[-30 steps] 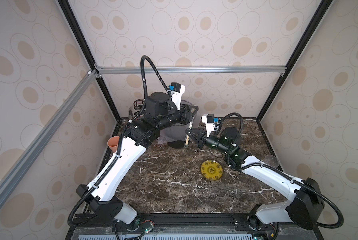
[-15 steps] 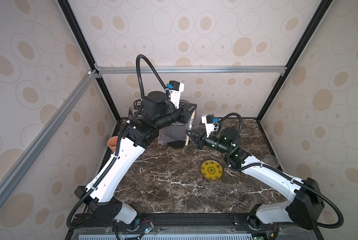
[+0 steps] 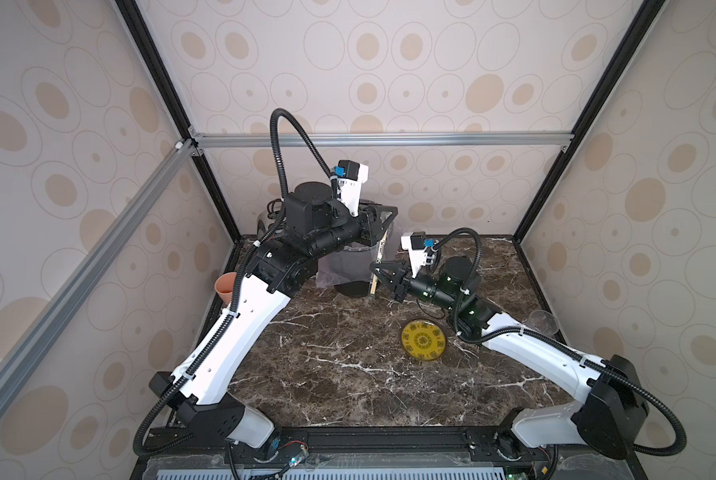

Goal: Remove the packaging of disposable chopsticks
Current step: Remove the packet bag from the disposable chopsticks.

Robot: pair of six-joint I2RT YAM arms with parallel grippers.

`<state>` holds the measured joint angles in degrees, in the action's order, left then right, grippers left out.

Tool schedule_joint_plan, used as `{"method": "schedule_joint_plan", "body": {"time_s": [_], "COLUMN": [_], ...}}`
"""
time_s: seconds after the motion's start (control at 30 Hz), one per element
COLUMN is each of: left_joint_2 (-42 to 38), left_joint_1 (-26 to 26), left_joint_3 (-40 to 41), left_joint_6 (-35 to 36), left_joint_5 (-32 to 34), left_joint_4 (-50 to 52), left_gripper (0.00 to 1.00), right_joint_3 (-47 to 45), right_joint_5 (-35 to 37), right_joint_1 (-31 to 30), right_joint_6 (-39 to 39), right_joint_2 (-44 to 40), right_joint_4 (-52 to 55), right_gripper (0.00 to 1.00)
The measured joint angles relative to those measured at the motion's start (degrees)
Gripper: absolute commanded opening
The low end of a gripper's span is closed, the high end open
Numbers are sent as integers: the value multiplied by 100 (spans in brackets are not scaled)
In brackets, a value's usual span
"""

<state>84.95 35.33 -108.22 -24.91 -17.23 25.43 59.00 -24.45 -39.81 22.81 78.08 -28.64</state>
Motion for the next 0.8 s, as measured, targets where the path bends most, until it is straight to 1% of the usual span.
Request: {"method": "schedule_joint_plan", "body": {"time_s": [0.1,0.17,0.3,0.33,0.4,0.43,0.47,0.53,0.6,0.7,0.77,0.8], "left_joint_2": [2,2,7,13,24,33,37,50,55,55,55,55], "left_joint_1": [0,0,0,0,-2,-2,-4,-4,-4,-4,-4,-4], "left_joint_3": [-2,0,-2,-4,-4,-4,-4,-4,-4,-4,-4,-4], "left_joint_6": [11,26,35,50,52,52,55,55,59,61,55,48], "left_joint_5": [39,76,94,94,92,87,79,66,70,74,79,81], "left_joint_4": [55,85,105,105,109,111,118,127,129,127,127,125], "left_gripper": [42,33,23,22,23,28,29,27,20,15,7,1], "right_joint_3": [0,0,0,0,0,0,0,0,0,0,0,0], "right_joint_5": [0,0,0,0,2,2,2,2,2,2,2,2], "right_joint_1": [0,0,0,0,0,0,0,0,0,0,0,0], "right_joint_6": [-15,-15,-15,-15,-15,-15,-17,-20,-33,-44,-57,-59], "right_joint_2": [0,0,0,0,0,0,0,-4,-17,-37,-39,-39], "right_joint_4": [2,2,2,2,2,2,2,4,9,28,37,42], "right_gripper": [0,0,0,0,0,0,0,0,0,0,0,0]}}
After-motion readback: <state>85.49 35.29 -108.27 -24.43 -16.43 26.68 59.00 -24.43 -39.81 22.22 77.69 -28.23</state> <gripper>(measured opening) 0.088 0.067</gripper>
